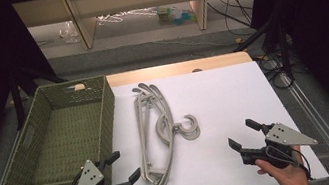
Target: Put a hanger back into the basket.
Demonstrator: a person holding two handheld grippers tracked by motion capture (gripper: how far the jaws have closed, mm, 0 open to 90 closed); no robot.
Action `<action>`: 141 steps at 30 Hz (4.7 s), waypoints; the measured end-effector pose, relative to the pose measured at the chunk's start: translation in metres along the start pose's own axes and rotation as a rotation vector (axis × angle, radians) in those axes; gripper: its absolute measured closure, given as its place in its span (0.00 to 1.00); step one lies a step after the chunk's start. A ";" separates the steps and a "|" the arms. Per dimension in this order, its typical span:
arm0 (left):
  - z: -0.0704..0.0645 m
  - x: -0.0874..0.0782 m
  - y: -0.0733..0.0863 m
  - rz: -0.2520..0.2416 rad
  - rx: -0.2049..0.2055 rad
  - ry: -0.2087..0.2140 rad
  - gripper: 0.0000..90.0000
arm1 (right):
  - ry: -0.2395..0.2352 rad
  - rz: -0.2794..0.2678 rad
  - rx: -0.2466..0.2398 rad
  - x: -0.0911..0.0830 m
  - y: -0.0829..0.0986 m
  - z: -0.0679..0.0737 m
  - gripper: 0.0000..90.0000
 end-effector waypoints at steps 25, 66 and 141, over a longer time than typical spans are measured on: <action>-0.012 0.025 -0.003 0.108 0.012 -0.011 0.18 | 0.011 0.014 0.017 0.003 0.004 -0.003 0.19; -0.012 0.161 0.033 0.788 -0.088 0.116 0.57 | -0.061 0.035 0.038 0.006 0.006 0.005 0.19; 0.053 0.090 -0.083 0.277 -0.346 -0.023 0.90 | -0.104 0.076 0.060 0.013 0.010 0.009 0.18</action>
Point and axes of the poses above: each handheld gripper's, and its own axes: x roughly forward along the jaws, y roughly out of its underside, z roughly to its left, the point moved 3 cm from there along x, roughly forward along the jaws, and after that the axes turned 11 degrees about -z, right-handed, at the moved point
